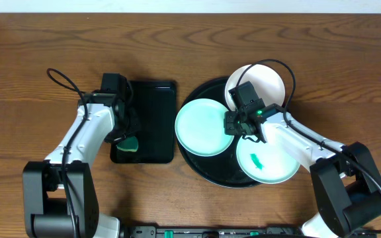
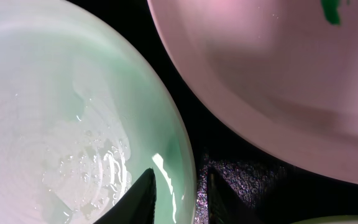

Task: Clean dirty plates on tray and stack at the side
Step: 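Lift the sponge and return it to the black rectangular tray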

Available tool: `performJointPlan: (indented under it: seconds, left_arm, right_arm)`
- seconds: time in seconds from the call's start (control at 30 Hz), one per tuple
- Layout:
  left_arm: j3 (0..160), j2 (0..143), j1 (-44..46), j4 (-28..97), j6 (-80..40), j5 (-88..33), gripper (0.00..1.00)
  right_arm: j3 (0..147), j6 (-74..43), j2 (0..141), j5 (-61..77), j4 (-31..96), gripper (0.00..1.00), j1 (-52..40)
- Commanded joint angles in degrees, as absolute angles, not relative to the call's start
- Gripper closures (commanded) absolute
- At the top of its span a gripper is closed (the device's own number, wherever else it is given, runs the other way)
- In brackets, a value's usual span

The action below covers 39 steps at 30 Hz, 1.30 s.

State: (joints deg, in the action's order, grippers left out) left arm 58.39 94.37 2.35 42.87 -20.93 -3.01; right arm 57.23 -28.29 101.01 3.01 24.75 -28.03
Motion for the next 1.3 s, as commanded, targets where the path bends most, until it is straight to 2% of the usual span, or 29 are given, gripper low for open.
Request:
performJointPlan:
  seconds: [0.0,0.1,0.13,0.17,0.23,0.4,0.43,0.5,0.53,0.63,0.8,0.93,1.17,1.27]
  left_arm:
    - [56.21,94.78,2.22,41.76,-20.38,-2.52,0.92]
    - [54.76,94.78,2.22,40.47,-20.38,-2.5,0.92]
    - [54.35,94.78,2.22,40.03,-20.38,-2.5,0.92]
    - [54.0,94.78,2.22,39.62,-20.38,-2.52,0.92]
    - [53.45,94.78,2.22,38.83,-20.4,-2.52,0.92]
    - [53.01,94.78,2.22,38.24,-20.38,-2.5,0.91]
    - [53.01,94.78,2.22,38.22,-20.38,-2.5,0.86]
    - [53.06,94.78,2.22,38.26,-20.38,-2.5,0.83]
    - [53.08,94.7,2.22,38.3,-20.38,-2.5,0.76]
    - [53.84,94.21,2.2,38.98,-20.38,-2.5,0.66]
    - [56.36,90.54,2.2,40.47,-20.38,-2.44,0.6]
    - [58.39,84.95,2.15,40.45,-20.38,-0.64,0.46]
    - [59.29,73.23,0.56,40.23,-22.0,3.77,0.43]
    - [59.27,70.37,-0.78,39.92,-22.13,3.79,0.27]
  right_arm:
    - [57.19,-28.62,101.3,3.03,24.64,0.75,-28.95]
    - [57.19,-28.62,101.3,3.03,24.67,0.73,-28.93]
    - [57.19,-28.62,101.3,3.03,24.64,0.71,-28.93]
    - [57.19,-28.62,101.3,3.01,24.64,0.63,-28.93]
    - [57.19,-28.62,101.3,3.01,24.64,0.57,-28.93]
    - [57.19,-28.62,101.3,3.01,24.62,0.55,-28.93]
    - [57.19,-28.62,101.3,3.01,24.64,0.55,-28.93]
    - [57.19,-28.62,101.3,2.98,24.64,0.55,-28.93]
    - [57.19,-28.62,101.3,3.01,24.67,0.55,-28.93]
    - [57.19,-28.62,101.3,3.01,24.64,0.56,-28.93]
    - [57.19,-28.62,101.3,3.03,24.64,0.55,-28.93]
    - [57.19,-28.62,101.3,3.01,24.67,0.55,-28.93]
    - [57.19,-28.62,101.3,3.01,24.67,0.54,-28.93]
    - [57.19,-28.62,101.3,3.01,24.86,0.53,-28.93]
